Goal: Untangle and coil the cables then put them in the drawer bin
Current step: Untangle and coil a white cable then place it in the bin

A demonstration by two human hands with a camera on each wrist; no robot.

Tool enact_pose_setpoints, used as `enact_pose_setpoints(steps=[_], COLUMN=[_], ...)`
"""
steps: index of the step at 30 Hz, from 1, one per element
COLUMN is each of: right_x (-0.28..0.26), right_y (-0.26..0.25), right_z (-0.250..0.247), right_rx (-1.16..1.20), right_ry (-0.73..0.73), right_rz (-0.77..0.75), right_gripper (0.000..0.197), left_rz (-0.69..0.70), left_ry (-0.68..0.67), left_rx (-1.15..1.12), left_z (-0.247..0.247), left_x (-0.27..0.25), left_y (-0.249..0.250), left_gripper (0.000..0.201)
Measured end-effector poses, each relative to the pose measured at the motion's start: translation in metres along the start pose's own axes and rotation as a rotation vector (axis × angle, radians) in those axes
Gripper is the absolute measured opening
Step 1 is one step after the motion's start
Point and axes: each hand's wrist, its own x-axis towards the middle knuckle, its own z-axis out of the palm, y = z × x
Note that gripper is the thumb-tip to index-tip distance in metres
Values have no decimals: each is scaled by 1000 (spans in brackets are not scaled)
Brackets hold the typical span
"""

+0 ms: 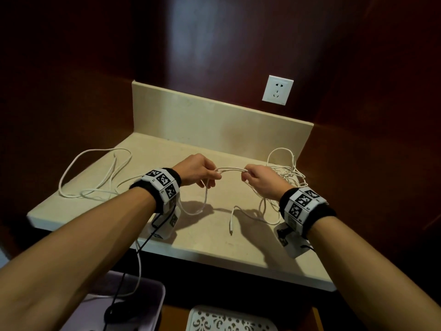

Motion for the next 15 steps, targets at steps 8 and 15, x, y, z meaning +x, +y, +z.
enact_pose_setpoints(steps=[8,15], right_x=[-1,2], right_y=[-4,-13], right_z=[0,17], right_rx=[109,555], right_ry=[45,10], right_rz=[2,110], right_gripper=[21,20], left_rz=[31,101], left_ry=[40,152], left_rx=[100,-181], left_z=[2,1], left_x=[-1,-1], left_y=[2,8], left_gripper=[18,18])
